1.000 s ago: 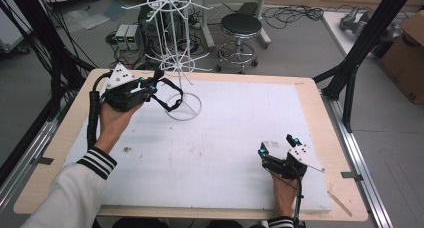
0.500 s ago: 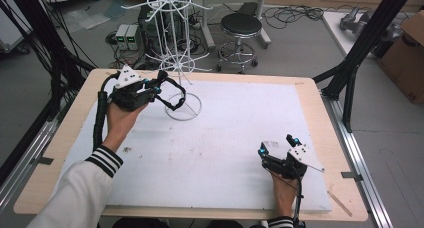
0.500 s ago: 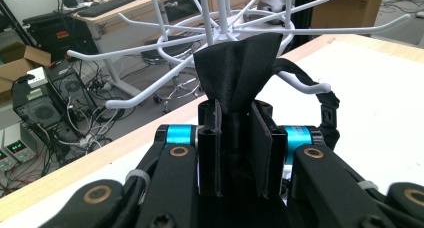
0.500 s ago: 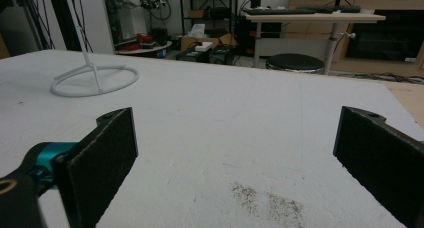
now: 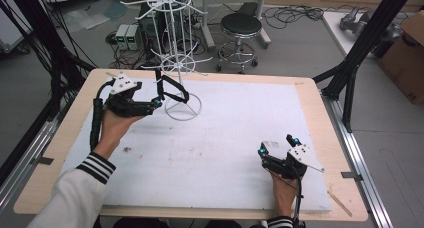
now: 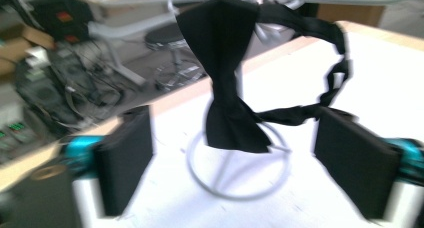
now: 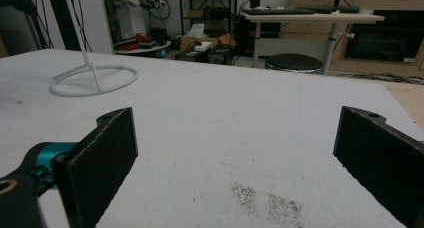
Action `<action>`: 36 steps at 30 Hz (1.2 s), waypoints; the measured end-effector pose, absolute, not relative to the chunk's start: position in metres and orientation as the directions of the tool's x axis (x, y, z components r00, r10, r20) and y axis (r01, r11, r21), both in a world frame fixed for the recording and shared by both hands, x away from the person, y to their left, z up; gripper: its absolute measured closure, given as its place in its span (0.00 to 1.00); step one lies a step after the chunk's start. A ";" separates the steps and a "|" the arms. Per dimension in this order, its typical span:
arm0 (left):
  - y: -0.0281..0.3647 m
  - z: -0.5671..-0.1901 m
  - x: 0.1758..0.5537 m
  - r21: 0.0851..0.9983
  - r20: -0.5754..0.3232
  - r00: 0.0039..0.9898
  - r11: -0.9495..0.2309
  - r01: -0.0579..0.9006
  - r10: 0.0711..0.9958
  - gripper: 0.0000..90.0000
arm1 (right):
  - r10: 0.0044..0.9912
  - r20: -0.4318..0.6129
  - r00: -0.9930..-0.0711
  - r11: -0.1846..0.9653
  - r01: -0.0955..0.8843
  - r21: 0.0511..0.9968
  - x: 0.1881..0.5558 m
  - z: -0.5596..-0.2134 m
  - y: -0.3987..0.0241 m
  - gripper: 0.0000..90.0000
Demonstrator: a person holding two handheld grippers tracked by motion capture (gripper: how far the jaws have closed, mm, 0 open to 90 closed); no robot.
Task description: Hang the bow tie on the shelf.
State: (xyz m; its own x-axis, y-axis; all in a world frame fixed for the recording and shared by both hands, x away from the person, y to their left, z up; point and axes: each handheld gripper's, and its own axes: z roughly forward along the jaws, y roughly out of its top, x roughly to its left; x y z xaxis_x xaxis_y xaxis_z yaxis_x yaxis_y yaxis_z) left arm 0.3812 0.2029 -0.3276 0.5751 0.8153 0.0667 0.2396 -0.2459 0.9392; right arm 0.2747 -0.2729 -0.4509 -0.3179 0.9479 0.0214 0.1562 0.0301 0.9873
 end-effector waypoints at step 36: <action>0.267 -0.455 0.271 1.000 0.011 0.552 0.005 -0.028 0.834 0.14 | 0.947 0.031 -0.320 0.019 0.152 0.988 0.274 -0.451 -0.274 0.03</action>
